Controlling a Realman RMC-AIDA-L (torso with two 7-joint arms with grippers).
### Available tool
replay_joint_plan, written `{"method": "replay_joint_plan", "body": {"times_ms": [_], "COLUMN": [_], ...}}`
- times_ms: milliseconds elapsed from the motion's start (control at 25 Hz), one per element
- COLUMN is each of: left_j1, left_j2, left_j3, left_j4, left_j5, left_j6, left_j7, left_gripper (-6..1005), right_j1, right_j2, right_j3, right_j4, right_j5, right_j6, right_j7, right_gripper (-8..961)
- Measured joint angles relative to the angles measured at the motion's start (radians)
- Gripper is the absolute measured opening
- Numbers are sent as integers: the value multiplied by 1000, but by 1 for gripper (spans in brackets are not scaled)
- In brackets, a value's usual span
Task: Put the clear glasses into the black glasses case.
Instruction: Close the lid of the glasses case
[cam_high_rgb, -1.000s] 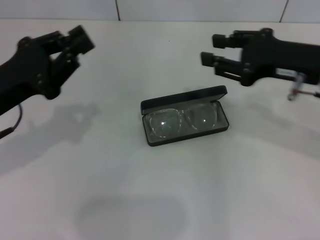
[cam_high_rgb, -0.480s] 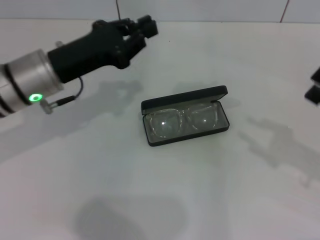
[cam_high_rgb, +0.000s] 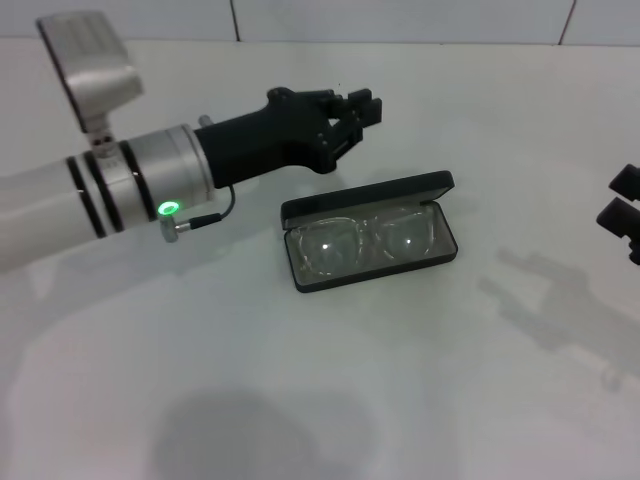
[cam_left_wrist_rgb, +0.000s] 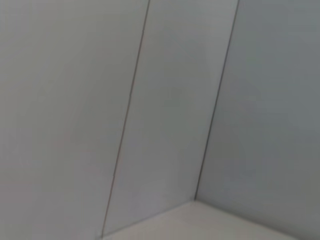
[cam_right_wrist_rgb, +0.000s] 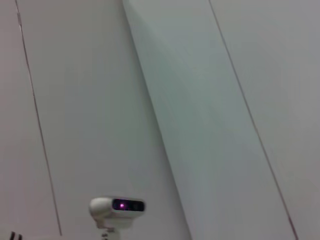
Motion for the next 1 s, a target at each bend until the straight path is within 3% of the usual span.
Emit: {"method": "replay_joint_plan", "body": {"times_ms": [600,1000], "left_j1": [8,37], "left_j2": [-6,-6], "left_j3": [404,430], "left_j4": [-20,-53], "left_j5": [-319,-340], "left_j6": [-251,-256], "left_j7": [45,44], "left_gripper": [136,136], "right_j1": [11,15], "right_j2": [5,6], "right_j3": [-10,-20], "right_j4": [2,4], "right_j5": [-3,-2], "right_j6": [-5,-5], "right_j7": [46,49], "right_gripper": [448,448]}}
